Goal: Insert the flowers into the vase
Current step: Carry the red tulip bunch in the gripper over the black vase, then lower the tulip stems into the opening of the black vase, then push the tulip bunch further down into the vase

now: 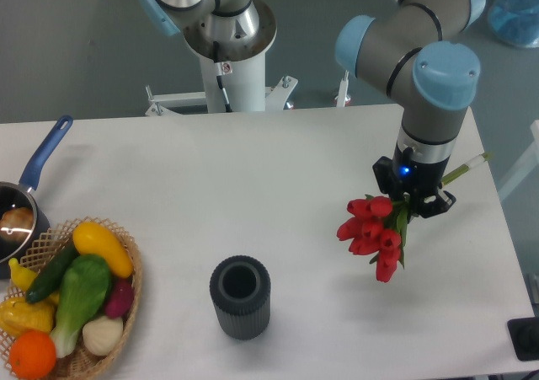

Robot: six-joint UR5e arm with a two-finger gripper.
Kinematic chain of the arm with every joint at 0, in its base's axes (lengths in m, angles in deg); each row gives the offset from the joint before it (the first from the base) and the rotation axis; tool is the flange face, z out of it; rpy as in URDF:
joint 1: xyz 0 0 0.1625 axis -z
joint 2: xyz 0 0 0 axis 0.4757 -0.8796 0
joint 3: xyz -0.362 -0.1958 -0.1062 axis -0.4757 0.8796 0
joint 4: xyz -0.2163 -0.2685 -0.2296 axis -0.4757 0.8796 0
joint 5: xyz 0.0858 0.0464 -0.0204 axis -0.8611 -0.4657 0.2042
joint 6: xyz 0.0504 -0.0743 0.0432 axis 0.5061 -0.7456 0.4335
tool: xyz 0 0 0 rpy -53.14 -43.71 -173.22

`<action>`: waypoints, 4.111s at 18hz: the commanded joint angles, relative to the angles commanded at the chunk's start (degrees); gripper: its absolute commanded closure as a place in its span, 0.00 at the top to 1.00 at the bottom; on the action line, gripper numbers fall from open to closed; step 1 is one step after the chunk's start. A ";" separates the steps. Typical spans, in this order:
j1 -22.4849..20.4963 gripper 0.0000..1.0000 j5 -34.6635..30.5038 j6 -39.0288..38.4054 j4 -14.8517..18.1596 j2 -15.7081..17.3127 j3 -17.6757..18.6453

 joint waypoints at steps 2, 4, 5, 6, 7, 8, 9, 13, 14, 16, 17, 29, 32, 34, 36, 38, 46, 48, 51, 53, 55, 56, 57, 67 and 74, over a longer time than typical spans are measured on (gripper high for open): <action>-0.27 0.00 0.44 0.00 0.00 0.53 -0.09; -0.27 0.00 2.01 -0.17 -0.09 0.88 -0.79; -0.35 0.00 3.94 -0.61 -0.09 1.15 -0.96; -0.44 0.00 6.39 -1.05 -0.26 1.58 -0.88; -0.53 0.00 9.38 -2.71 -0.44 1.76 -0.88; -0.88 0.00 12.36 -4.64 -0.61 1.85 -0.88; -0.88 0.00 15.18 -5.62 -0.70 1.94 -0.88; -0.71 0.00 26.33 -8.42 -1.05 4.22 -0.09; -0.53 0.00 29.85 -10.96 -1.92 4.92 0.26; 0.08 0.00 37.05 -17.19 -6.56 5.37 1.23; 0.43 0.00 41.01 -20.27 -9.64 5.37 1.84; 3.51 0.00 66.15 -28.21 -13.54 4.75 2.20; 3.16 0.00 70.22 -28.30 -13.54 4.23 2.11; 3.34 0.00 70.40 -28.30 -13.54 3.26 1.76; 3.42 0.00 71.01 -28.74 -13.54 2.12 0.19; 3.43 0.00 73.03 -30.05 -13.62 1.50 -0.52; 4.65 0.00 76.03 -29.97 -14.77 -2.45 -1.76; 4.66 0.00 76.03 -29.97 -14.77 -2.80 -1.76; 4.83 0.00 75.85 -30.06 -14.77 -2.98 -0.97; 4.83 0.00 75.59 -30.06 -14.77 -2.89 -0.09; 4.83 0.00 75.32 -30.06 -14.85 -2.89 0.44; 4.83 0.00 75.06 -30.06 -14.85 -3.07 0.61; 4.92 0.00 74.89 -29.97 -14.85 -3.33 0.70; 7.64 0.00 69.61 -29.79 -15.29 -6.93 1.49; 8.08 0.04 66.89 -29.36 -15.47 -8.34 2.02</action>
